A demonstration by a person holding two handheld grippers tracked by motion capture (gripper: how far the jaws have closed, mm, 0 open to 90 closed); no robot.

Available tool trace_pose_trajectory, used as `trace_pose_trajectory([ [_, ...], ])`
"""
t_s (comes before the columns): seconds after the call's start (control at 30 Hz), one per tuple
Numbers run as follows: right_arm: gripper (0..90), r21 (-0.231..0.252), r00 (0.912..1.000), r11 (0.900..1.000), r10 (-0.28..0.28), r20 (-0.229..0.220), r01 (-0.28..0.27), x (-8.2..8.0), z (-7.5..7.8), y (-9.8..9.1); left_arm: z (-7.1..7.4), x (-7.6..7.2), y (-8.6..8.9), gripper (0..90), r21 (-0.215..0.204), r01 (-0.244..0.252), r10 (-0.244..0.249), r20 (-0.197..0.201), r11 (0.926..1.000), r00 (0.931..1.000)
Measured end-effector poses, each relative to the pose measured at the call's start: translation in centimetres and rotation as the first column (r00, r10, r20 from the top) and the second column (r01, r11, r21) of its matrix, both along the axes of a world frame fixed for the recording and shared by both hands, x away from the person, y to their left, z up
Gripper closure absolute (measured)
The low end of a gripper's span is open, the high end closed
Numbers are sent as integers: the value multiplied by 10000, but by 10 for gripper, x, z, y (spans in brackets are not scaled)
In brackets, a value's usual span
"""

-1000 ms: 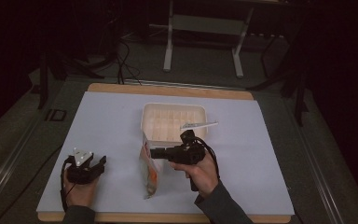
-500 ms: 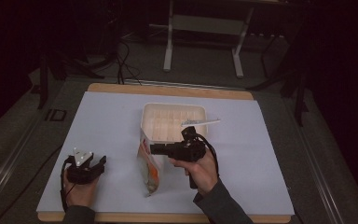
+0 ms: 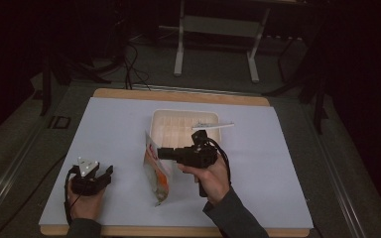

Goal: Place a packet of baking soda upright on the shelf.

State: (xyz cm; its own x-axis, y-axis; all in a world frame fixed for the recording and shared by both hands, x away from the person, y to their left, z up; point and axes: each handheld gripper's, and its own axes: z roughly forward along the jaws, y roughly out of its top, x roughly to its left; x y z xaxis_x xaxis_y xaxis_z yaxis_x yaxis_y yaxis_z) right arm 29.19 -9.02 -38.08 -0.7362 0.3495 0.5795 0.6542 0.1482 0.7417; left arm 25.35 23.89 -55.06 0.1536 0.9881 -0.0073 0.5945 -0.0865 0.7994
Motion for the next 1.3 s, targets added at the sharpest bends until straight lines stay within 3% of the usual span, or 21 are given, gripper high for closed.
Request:
trace_pose_trajectory([
  [0.67, 900, 101, 9991, 9993, -368, 213, 366, 8, 10, 3, 0, 0, 0, 486, -17, 6, -6, 4, 10000, 10000],
  [1.3, 900, 286, 9971, 9968, -752, 148, 747, 18, 16, 0, 0, 0, 0, 486, -21, 7, -7, -4, 10000, 10000],
])
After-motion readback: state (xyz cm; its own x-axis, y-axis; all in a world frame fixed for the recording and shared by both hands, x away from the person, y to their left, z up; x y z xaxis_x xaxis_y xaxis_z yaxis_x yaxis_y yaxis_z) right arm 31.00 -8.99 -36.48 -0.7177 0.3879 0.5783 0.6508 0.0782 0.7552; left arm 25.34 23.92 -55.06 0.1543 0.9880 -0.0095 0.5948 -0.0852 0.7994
